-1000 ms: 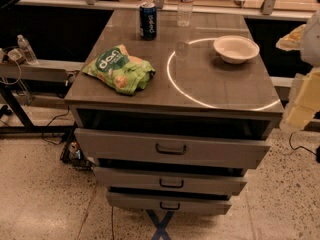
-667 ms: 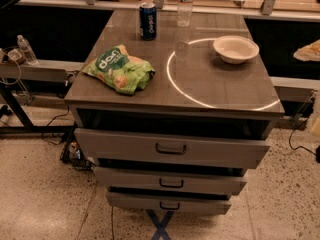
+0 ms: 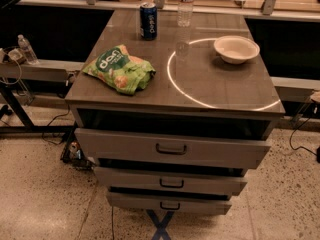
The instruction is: Open middle drawer
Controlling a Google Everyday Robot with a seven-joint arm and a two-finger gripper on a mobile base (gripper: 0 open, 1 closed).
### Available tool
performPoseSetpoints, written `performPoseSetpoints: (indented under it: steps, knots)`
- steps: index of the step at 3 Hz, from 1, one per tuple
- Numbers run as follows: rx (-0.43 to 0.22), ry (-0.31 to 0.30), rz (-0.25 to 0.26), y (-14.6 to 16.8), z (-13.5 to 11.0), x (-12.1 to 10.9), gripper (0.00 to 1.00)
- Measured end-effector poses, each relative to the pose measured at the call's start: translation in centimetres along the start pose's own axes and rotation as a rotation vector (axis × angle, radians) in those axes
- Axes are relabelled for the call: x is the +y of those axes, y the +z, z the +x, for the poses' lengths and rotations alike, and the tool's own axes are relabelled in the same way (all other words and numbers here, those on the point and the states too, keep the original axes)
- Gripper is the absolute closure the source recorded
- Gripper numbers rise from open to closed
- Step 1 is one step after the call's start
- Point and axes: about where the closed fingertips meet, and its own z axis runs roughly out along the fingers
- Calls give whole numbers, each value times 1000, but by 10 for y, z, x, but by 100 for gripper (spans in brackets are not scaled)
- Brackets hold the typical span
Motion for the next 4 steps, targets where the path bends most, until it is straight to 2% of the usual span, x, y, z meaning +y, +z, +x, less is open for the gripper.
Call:
performPoseSetpoints:
  steps: [1, 2, 3, 4]
  knots:
    - [0, 0, 0, 0, 0, 0, 0]
    - [-32, 15, -41, 23, 19, 19, 0]
    - [-91, -6, -93, 69, 50, 58, 0]
    - [-157, -22, -112, 104, 65, 80, 0]
